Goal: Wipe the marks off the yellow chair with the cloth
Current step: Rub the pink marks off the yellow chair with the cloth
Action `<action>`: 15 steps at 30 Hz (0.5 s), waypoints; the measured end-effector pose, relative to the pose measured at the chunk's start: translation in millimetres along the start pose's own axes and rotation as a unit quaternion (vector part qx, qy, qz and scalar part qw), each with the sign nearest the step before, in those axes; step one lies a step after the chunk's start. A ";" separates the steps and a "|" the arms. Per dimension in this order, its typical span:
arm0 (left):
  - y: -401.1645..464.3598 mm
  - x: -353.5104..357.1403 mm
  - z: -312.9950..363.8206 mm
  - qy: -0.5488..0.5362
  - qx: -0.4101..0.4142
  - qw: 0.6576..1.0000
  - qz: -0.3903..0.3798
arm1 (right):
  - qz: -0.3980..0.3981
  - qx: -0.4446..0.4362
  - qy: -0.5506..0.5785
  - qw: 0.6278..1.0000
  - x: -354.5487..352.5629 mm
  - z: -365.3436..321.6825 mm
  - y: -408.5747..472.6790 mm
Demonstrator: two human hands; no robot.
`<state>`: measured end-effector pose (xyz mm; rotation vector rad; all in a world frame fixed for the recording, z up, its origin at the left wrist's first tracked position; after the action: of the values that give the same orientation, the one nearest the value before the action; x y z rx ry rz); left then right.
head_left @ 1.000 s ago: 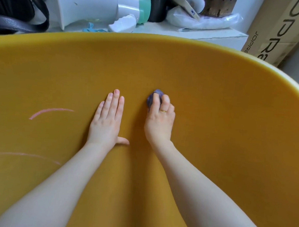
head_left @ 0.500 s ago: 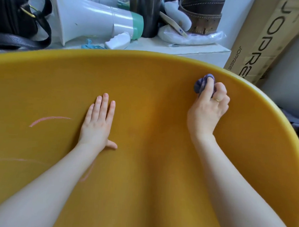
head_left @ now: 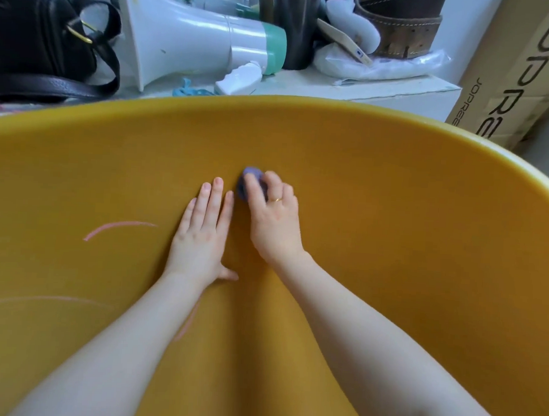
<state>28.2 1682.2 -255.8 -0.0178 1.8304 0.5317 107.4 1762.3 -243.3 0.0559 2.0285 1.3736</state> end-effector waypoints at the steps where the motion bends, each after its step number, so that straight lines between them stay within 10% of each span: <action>1: -1.9 -3.4 0.7 0.005 0.006 1.000 -0.001 | -0.055 -0.032 0.026 0.998 0.2 -5.9 -10.5; 4: -7.6 -11.7 -9.4 0.027 0.020 0.999 -0.012 | -0.194 -0.031 0.083 0.977 -12.0 -3.0 -36.1; 15: -51.3 -6.2 -47.6 0.092 -0.035 0.991 -0.094 | 0.059 0.127 -0.043 0.989 -53.1 47.7 -2.2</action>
<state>1.4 1617.3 -257.2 -0.2938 1.9641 0.4725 175.2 1779.1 -228.5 0.3465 2.1447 1.1537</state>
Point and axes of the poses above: each hand's wrist, its own y-axis towards the middle knuckle, its own x-axis out of the palm, z = x × y, the point moved 5 cm from there along y, towards the middle knuckle, and after that the axes turned 12 degrees about z, right-handed, at the moved point
